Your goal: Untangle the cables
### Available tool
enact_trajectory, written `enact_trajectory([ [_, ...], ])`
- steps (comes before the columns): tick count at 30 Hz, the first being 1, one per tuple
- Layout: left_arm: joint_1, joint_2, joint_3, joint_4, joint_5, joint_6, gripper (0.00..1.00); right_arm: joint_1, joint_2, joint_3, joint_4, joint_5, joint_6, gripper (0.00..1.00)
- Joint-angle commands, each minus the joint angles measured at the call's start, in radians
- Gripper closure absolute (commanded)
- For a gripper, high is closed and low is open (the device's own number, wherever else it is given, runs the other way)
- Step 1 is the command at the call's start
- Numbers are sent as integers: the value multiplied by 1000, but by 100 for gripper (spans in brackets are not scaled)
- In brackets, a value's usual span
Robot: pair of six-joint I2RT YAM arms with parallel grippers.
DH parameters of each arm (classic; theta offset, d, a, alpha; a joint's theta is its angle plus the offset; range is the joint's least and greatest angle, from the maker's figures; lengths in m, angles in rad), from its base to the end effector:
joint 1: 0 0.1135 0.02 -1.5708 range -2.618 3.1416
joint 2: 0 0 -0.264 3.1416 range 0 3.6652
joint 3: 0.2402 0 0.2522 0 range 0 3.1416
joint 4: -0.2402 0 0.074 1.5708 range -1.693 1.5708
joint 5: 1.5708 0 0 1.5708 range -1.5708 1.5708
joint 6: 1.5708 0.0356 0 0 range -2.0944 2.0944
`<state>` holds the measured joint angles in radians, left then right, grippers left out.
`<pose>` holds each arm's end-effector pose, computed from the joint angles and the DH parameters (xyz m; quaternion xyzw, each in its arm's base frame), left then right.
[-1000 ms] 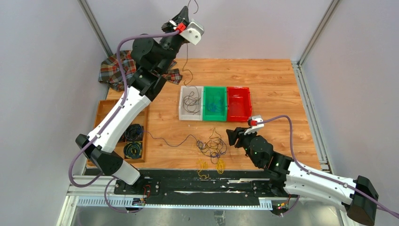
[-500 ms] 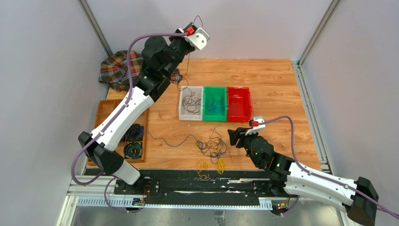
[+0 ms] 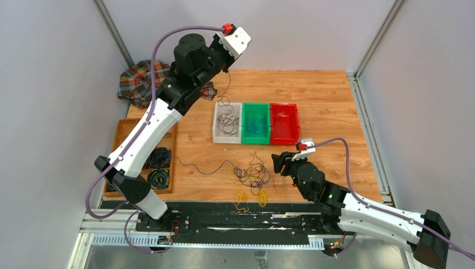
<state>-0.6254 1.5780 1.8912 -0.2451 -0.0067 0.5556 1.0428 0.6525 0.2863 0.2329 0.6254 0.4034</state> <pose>0.2805 -0.2022 0.5175 0.3780 0.5684 -0.0232 0.7304 0.0998 0.1298 0.2284 -0.0328 0.7435 0.2410 0.6229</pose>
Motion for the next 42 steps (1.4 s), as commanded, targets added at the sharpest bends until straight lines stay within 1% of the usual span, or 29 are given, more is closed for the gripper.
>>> enact_trajectory([
  [1,-41,4,38,-148,48,-84,100,5,-4,7,-2,36,-5,47],
  [6,-54,-12,-19,-194,38,-110,100,3,3,4,0,36,-3,47],
  [10,-54,-17,-80,-254,46,-85,99,0,2,-2,-2,42,-4,47],
  [17,-36,-16,-192,-255,26,-82,99,-7,10,-2,0,47,-4,47],
  [24,24,36,-260,-181,39,-107,99,-18,39,5,2,48,-6,47],
  [31,76,172,-208,-154,97,-258,99,-46,53,8,2,50,-5,46],
  [35,68,237,-120,-166,222,-403,99,-74,59,3,4,29,12,46],
  [37,50,251,-96,-168,250,-450,99,-85,66,4,5,18,16,46],
  [42,36,240,-170,-80,293,-564,99,-98,62,-1,-1,4,27,46],
])
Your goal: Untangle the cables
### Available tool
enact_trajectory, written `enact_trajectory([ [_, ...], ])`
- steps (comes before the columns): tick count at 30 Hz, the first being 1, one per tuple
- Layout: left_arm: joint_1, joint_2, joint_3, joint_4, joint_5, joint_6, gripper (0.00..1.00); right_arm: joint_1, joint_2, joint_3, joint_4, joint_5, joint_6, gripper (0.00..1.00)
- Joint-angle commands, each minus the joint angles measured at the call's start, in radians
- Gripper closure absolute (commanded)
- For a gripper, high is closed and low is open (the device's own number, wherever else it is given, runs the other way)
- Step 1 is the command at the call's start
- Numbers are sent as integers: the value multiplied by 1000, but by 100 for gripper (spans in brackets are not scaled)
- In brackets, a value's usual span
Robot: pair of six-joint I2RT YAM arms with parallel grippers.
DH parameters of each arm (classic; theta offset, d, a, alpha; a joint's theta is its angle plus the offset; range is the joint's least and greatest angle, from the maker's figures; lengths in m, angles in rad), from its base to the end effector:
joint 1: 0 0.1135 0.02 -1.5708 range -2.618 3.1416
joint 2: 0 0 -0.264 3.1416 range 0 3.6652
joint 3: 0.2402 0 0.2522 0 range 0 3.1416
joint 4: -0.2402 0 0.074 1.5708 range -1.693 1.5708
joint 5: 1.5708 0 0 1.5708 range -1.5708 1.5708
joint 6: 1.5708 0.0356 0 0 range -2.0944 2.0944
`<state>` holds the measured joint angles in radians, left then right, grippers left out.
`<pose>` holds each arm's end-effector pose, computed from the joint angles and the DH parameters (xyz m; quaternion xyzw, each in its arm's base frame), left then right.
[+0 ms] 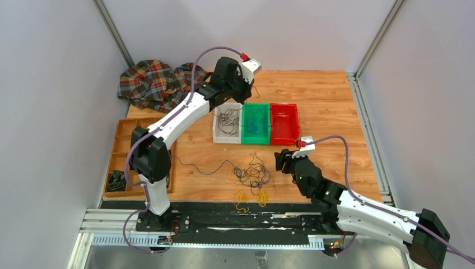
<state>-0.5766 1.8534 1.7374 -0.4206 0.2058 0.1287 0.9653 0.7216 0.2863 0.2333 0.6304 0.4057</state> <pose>0.3627 -0.2446 0.3426 0.3463 0.7939 -0.1963 0.4596 0.1139 0.1277 0.2184 -0.0151 0.7621 0.1946 0.6173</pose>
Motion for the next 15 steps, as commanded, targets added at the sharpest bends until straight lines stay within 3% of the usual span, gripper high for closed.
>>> enact_trajectory([
  [1,-12,-34,-34,116,74,-150,99,-24,-11,-2,-6,-4,25,46],
  [5,-13,-20,-81,192,58,-192,100,-35,-36,-7,-27,-13,31,46],
  [11,-4,64,-36,224,83,-261,100,-54,-35,0,-36,-25,43,45],
  [15,55,41,-151,281,71,-246,99,-58,-40,0,-44,-28,49,45],
])
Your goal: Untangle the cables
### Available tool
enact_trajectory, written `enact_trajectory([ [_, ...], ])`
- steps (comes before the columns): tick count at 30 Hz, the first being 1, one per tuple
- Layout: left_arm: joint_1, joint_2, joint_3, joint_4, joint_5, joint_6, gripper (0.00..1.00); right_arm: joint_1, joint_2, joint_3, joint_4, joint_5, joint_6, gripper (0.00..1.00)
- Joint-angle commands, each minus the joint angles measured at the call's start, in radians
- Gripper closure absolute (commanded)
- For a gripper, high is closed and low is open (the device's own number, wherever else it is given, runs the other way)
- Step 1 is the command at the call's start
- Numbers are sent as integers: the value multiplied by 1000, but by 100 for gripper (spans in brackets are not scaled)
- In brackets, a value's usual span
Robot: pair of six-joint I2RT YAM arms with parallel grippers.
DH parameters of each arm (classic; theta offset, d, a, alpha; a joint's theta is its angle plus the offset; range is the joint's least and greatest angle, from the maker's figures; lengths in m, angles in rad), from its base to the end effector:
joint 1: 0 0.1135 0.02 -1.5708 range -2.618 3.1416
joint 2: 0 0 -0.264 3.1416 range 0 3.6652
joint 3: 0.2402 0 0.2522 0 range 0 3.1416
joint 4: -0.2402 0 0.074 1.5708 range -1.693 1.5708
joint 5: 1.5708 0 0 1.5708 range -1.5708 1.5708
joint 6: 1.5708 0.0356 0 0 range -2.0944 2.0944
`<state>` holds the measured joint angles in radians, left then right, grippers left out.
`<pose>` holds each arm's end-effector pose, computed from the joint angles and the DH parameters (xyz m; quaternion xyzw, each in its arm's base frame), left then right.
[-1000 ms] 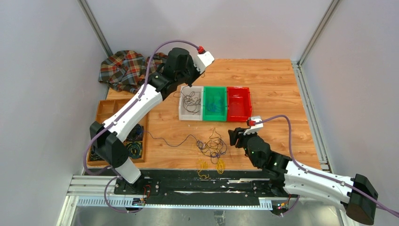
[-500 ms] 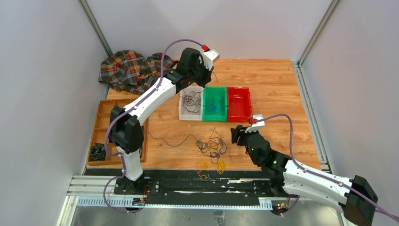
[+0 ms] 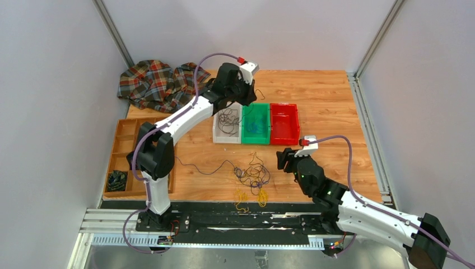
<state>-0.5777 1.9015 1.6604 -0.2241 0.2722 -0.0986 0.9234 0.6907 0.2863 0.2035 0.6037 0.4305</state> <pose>0.3757 -0.2563 0.3144 0.2693 0.8022 -0.2815 0.4524 0.1166 0.1207 0.2198 0.0020 0.7630 0.1989 0.6151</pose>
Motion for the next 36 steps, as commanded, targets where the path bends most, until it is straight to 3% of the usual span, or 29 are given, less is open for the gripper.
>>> enact_trajectory([
  [1,72,-15,-105,101,-11,-9,100,-19,-11,-3,-14,-4,24,45],
  [7,98,-57,-281,226,-176,92,100,-32,3,-7,-16,-28,38,45],
  [17,87,-31,-375,289,-336,235,100,-33,37,14,-20,-41,44,45],
  [24,34,-16,-404,293,-340,317,100,-34,76,31,-10,-56,45,46],
  [31,-14,50,-320,252,-322,263,99,-33,53,44,-31,-52,35,46],
  [36,-5,47,-226,120,-343,271,66,-33,24,41,-44,-50,22,46],
])
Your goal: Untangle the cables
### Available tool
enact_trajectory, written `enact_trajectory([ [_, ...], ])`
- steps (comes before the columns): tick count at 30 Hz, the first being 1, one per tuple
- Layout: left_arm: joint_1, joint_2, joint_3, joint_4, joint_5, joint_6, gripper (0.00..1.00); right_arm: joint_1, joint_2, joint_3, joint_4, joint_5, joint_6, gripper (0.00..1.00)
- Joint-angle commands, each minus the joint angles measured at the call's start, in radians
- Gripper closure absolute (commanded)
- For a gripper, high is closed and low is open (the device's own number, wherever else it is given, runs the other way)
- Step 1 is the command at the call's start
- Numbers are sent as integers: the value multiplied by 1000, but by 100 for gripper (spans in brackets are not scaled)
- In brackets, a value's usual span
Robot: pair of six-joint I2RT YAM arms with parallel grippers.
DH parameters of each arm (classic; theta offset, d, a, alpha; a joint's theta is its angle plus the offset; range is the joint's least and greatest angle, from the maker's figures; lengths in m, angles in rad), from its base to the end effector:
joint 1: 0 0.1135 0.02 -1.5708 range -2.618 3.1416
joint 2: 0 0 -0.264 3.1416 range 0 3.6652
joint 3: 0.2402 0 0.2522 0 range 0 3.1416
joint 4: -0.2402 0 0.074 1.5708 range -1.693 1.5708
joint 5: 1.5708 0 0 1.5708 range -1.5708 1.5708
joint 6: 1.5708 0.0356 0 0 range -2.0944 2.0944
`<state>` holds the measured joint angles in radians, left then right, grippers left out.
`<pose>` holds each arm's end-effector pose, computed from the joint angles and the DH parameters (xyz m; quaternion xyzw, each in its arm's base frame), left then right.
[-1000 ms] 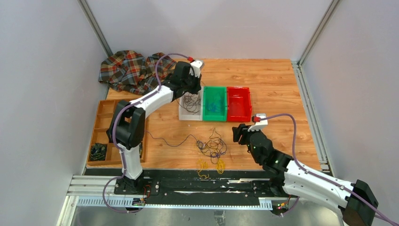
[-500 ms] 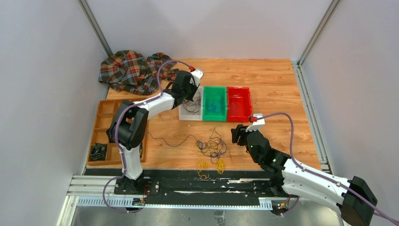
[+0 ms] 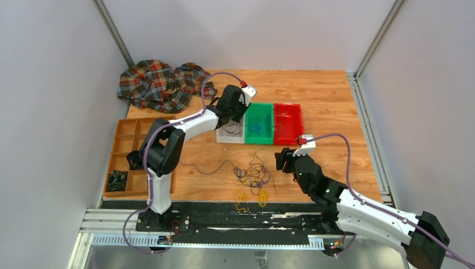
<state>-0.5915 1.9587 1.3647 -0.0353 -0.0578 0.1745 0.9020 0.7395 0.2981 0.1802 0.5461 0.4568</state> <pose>0.3705 -0.2464 0.2060 0.3208 0.8312 -0.0687 0.4489 0.1217 0.1242 0.2140 -0.0084 0.7812 0.2021 0.5906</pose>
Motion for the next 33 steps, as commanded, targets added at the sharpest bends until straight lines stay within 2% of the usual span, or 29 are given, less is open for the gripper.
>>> enact_trajectory([
  [1,13,-25,66,-77,-11,-1,58,-12,-27,26,-21,7,-4,46],
  [7,44,-145,66,-198,64,15,22,-12,-25,13,-3,-12,10,46],
  [11,107,-254,56,-250,119,-10,10,-12,-27,10,1,-18,8,46],
  [14,172,-303,32,-260,151,-54,10,-12,-32,8,4,-19,6,46],
  [17,237,-313,-17,-231,181,-91,15,-12,-33,3,8,-19,4,46],
  [22,331,-219,-18,-238,302,-185,28,-12,-28,3,10,-27,-1,46],
  [24,357,-179,-11,-233,363,-217,30,-13,-28,3,7,-28,-5,46],
  [26,375,-149,-7,-227,419,-240,31,-12,-32,0,5,-28,-10,46],
  [33,397,-109,-55,-142,481,-291,28,-12,-45,-20,13,-23,-13,45],
])
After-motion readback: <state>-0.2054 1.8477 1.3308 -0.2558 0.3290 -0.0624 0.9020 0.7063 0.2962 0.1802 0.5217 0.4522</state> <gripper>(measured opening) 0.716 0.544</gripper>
